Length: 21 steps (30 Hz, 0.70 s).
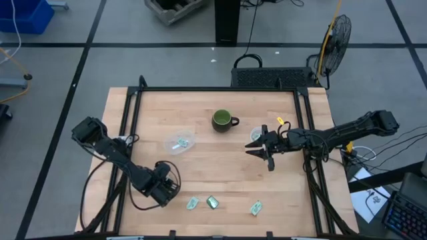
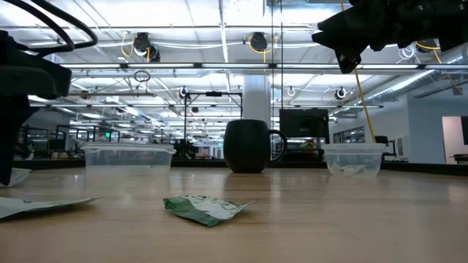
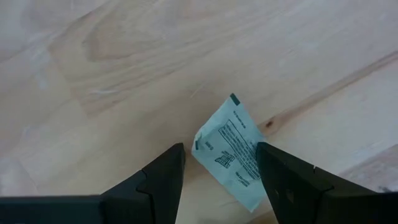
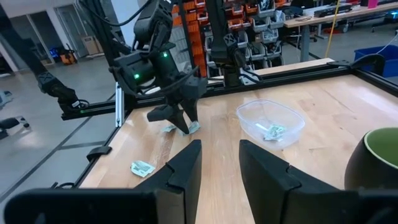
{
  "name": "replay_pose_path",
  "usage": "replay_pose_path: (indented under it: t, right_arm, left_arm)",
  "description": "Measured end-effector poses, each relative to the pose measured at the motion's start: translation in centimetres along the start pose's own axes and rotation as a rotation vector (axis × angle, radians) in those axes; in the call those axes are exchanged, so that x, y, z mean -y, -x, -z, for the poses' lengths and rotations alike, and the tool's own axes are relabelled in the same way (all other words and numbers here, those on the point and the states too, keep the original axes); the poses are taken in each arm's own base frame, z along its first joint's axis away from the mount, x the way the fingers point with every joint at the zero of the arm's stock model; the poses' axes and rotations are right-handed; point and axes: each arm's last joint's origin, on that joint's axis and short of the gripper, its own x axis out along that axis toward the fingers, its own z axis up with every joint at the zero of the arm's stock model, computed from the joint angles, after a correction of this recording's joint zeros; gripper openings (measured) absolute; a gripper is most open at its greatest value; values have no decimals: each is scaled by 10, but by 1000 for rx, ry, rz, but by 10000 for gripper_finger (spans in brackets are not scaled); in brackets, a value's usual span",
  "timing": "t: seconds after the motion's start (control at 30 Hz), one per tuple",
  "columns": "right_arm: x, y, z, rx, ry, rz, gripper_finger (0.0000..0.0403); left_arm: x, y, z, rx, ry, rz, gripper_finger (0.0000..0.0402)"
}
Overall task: Pick and place Stevia / Truvia into bins
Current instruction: Put the green stevia packet into the left transparent container
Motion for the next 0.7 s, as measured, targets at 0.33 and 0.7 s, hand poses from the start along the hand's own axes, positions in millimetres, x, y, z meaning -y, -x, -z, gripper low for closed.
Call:
replay_pose_path:
  t: [0.33, 0.7]
  right_arm:
    - [0, 0, 0, 0, 3, 1, 100]
    - [0, 0, 0, 1, 0, 2, 100]
  left_arm:
    - [-1, 6, -3, 59, -11, 43, 190]
    - [0, 5, -5, 102, -16, 51, 55]
